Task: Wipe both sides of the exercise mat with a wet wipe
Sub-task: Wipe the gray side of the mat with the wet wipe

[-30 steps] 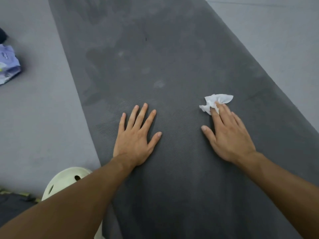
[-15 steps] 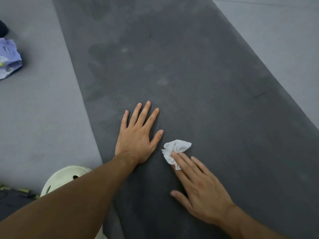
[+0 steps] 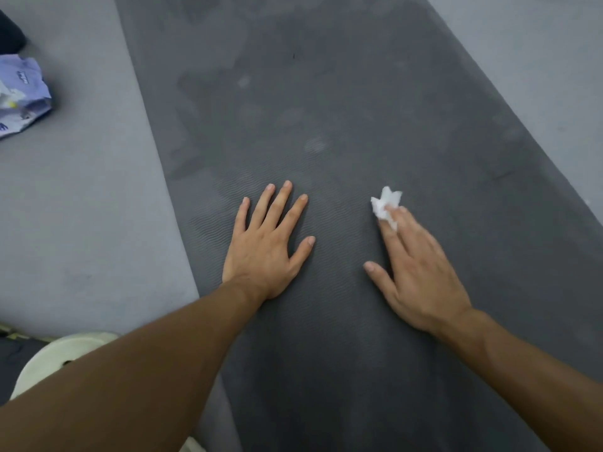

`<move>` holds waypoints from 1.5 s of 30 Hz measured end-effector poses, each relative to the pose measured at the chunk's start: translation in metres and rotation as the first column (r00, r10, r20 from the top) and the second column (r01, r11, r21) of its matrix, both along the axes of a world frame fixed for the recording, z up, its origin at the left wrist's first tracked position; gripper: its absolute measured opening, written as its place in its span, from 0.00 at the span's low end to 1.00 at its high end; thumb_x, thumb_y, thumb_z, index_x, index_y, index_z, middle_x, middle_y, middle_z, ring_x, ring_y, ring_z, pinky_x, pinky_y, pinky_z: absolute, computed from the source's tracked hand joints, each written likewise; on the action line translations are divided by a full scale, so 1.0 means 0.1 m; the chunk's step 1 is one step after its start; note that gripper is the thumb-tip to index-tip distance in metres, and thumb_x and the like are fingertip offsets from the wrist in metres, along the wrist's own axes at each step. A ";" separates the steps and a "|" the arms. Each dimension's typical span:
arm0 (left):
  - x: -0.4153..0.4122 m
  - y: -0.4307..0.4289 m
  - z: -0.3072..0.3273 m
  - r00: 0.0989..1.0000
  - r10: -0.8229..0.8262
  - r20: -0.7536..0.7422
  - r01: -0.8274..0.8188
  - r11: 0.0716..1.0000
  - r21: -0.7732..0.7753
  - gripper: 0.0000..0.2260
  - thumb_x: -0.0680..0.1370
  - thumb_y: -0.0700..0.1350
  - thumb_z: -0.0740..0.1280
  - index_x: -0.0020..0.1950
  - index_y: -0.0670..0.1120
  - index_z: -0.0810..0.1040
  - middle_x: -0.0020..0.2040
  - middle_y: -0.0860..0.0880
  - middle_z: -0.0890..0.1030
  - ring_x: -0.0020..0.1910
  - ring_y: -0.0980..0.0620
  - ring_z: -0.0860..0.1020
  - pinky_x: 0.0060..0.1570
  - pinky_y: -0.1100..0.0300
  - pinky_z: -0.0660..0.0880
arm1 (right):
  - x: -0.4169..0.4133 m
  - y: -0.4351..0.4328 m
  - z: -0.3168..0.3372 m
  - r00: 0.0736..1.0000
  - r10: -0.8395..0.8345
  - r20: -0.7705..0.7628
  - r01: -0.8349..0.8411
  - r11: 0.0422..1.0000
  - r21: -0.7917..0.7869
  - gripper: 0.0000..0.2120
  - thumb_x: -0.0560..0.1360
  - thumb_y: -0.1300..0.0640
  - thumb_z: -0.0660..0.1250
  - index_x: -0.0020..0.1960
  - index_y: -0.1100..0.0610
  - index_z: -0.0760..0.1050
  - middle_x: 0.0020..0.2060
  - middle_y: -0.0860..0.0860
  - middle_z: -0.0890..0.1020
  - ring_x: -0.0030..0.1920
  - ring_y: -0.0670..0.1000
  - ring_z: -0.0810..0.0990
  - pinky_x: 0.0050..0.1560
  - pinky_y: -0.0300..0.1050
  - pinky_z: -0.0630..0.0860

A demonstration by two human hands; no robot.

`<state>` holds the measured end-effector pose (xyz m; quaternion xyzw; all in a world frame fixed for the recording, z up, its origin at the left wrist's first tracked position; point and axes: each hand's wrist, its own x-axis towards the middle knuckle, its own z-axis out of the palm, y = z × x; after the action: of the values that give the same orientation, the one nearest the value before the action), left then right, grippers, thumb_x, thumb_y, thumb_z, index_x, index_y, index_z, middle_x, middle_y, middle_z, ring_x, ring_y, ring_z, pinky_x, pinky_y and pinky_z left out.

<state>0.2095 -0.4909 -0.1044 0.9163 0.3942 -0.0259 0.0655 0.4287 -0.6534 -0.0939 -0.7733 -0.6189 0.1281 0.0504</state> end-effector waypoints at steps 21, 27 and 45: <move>-0.02 0.02 -0.02 0.999 -0.018 -0.033 0.018 1.000 -0.021 0.29 0.85 0.62 0.47 0.85 0.54 0.49 0.86 0.51 0.46 0.84 0.49 0.44 0.81 0.40 0.47 | 0.24 0.38 -0.09 0.941 -0.329 0.079 0.330 0.944 -0.007 0.39 0.82 0.31 0.42 0.83 0.55 0.59 0.83 0.58 0.55 0.84 0.55 0.49 0.82 0.60 0.50; -0.02 0.03 -0.02 0.999 -0.018 -0.038 0.018 1.000 -0.016 0.29 0.85 0.62 0.47 0.85 0.54 0.50 0.86 0.50 0.46 0.84 0.48 0.44 0.80 0.39 0.49 | 0.33 0.43 -0.04 0.985 -0.160 0.059 0.160 0.987 0.006 0.41 0.82 0.30 0.42 0.84 0.58 0.53 0.84 0.54 0.50 0.84 0.52 0.46 0.83 0.52 0.48; -0.02 0.02 -0.01 1.000 -0.012 -0.027 0.012 1.000 -0.008 0.30 0.85 0.63 0.46 0.85 0.54 0.50 0.86 0.51 0.47 0.84 0.49 0.44 0.81 0.41 0.46 | 0.39 -0.25 -0.02 0.971 0.085 0.223 -0.087 0.996 -0.001 0.37 0.84 0.33 0.46 0.81 0.59 0.63 0.81 0.56 0.62 0.83 0.53 0.56 0.81 0.56 0.55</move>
<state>0.2071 -0.4885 -0.1053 0.9180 0.3893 -0.0403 0.0635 0.4679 -0.6785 -0.0962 -0.7551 -0.6541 0.0402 -0.0215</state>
